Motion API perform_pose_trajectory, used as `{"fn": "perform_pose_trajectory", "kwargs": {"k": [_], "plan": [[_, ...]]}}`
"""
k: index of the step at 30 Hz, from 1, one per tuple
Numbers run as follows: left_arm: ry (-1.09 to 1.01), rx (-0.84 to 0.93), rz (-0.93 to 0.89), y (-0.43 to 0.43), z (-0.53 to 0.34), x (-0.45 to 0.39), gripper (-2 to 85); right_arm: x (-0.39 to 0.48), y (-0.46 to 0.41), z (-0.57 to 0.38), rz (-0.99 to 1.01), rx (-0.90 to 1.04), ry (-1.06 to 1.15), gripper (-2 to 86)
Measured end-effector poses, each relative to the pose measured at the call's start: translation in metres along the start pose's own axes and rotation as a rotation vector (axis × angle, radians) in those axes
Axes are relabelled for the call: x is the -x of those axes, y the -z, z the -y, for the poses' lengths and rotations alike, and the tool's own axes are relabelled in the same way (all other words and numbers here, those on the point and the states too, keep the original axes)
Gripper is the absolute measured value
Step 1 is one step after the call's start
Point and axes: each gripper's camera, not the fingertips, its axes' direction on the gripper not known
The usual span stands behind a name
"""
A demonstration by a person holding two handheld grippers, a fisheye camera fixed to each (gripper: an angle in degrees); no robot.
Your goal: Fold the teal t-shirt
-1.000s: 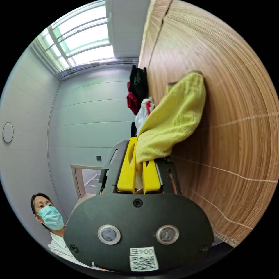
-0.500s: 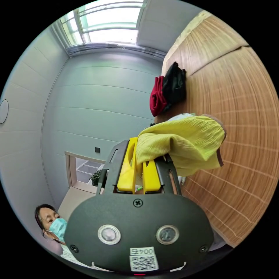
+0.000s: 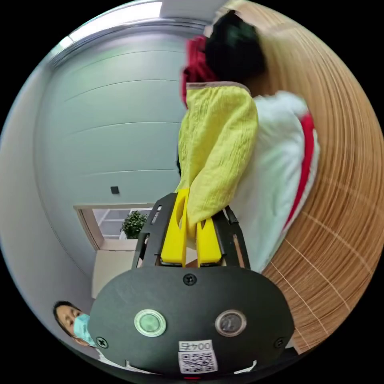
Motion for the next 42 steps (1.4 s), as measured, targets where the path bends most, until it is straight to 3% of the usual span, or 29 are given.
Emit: {"fn": "perform_pose_trajectory", "kwargs": {"k": [2, 4, 12, 20, 33, 38, 42], "plan": [[0.131, 0.040, -0.062, -0.007, -0.002, 0.056, 5.6, -0.078, -0.037, -0.008, 0.022, 0.043, -0.189, 4.2], [0.150, 0.030, -0.128, -0.005, -0.005, 0.080, 5.6, -0.105, -0.049, -0.019, 0.056, 0.039, -0.230, 5.4], [0.139, 0.031, -0.215, -0.005, 0.008, 0.099, 6.3, -0.080, -0.054, -0.047, 0.101, 0.081, 0.017, 12.4], [0.175, 0.020, -0.201, -0.005, 0.012, 0.122, 6.4, -0.029, -0.081, -0.110, -0.199, 0.113, 0.432, 11.1], [0.149, 0.062, -0.181, -0.014, 0.028, 0.127, 6.3, 0.039, -0.145, -0.144, -0.433, 0.269, 0.786, 16.1], [0.142, 0.062, -0.171, -0.018, 0.030, 0.118, 6.3, 0.067, -0.197, -0.152, -0.756, 0.333, 0.947, 8.4], [0.019, 0.066, -0.023, -0.019, 0.031, 0.081, 6.4, 0.089, -0.202, -0.139, -0.815, 0.330, 0.876, 3.6]]}}
